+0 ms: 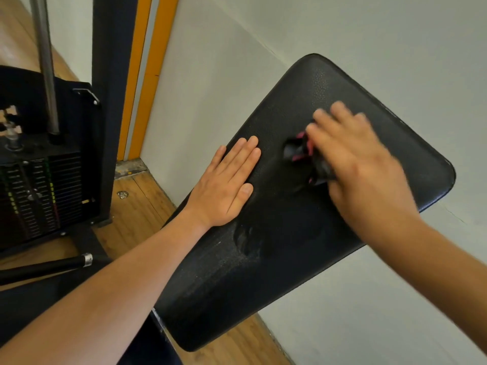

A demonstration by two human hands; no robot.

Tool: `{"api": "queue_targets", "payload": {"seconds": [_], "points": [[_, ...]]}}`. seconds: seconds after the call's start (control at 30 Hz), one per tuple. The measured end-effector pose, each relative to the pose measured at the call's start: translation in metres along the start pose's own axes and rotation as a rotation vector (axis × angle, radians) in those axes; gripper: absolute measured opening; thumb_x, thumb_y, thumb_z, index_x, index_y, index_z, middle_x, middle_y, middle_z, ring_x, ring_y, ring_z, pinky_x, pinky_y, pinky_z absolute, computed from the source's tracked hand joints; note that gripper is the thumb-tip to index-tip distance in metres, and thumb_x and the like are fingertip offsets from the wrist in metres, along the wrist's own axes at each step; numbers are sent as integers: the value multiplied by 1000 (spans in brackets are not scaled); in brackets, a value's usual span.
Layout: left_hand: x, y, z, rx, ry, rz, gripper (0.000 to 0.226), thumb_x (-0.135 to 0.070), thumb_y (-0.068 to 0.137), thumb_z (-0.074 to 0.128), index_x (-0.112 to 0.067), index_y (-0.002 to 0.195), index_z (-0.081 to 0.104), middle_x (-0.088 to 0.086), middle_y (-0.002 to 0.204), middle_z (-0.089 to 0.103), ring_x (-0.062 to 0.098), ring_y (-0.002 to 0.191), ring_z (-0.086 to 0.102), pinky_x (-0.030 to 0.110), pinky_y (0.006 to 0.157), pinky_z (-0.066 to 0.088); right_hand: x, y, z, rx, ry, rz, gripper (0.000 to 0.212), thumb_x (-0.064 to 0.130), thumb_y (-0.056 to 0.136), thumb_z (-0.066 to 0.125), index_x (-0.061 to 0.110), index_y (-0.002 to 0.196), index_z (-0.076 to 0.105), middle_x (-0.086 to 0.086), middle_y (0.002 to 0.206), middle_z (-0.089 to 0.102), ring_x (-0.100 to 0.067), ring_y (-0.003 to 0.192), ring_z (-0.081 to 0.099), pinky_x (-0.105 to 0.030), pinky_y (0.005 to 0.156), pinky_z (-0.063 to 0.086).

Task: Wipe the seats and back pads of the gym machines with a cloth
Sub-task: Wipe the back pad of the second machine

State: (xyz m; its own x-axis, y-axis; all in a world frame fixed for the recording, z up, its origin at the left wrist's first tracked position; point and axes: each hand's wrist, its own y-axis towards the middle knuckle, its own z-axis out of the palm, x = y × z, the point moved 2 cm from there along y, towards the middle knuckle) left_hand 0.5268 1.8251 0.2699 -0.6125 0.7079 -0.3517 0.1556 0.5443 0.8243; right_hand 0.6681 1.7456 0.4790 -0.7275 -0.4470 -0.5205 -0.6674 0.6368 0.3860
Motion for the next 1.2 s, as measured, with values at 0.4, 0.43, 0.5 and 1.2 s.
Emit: {"api": "queue_targets", "payload": {"seconds": [0.4, 0.43, 0.5, 1.2], "points": [[1, 0, -1, -26, -12, 24, 60, -30, 107, 29, -2, 159, 19, 17, 168, 18, 30, 158, 14, 53, 127, 13, 61, -35, 54, 228, -12, -89, 49, 11, 87, 35, 4, 125, 64, -15, 136, 59, -31, 133, 48, -41, 114, 24], [0, 0, -1, -26, -11, 25, 60, -30, 107, 29, -2, 159, 20, 17, 168, 18, 31, 158, 14, 53, 127, 13, 59, -37, 51, 221, 13, -90, 49, 11, 87, 34, 4, 126, 64, -15, 135, 59, -30, 133, 49, -41, 113, 26], [0, 0, -1, -23, -14, 23, 60, -30, 107, 29, -2, 159, 20, 16, 168, 18, 31, 158, 14, 54, 127, 13, 51, -35, 38, 164, 38, -78, 48, 10, 89, 34, 3, 127, 62, -14, 137, 57, -31, 135, 46, -43, 114, 28], [0, 0, -1, -28, -9, 25, 58, -26, 107, 29, -1, 159, 23, 19, 168, 21, 32, 157, 15, 57, 126, 17, 68, -77, 69, 282, -111, -294, 45, 14, 98, 40, 1, 141, 47, -20, 149, 42, -35, 144, 30, -49, 118, 25]]}}
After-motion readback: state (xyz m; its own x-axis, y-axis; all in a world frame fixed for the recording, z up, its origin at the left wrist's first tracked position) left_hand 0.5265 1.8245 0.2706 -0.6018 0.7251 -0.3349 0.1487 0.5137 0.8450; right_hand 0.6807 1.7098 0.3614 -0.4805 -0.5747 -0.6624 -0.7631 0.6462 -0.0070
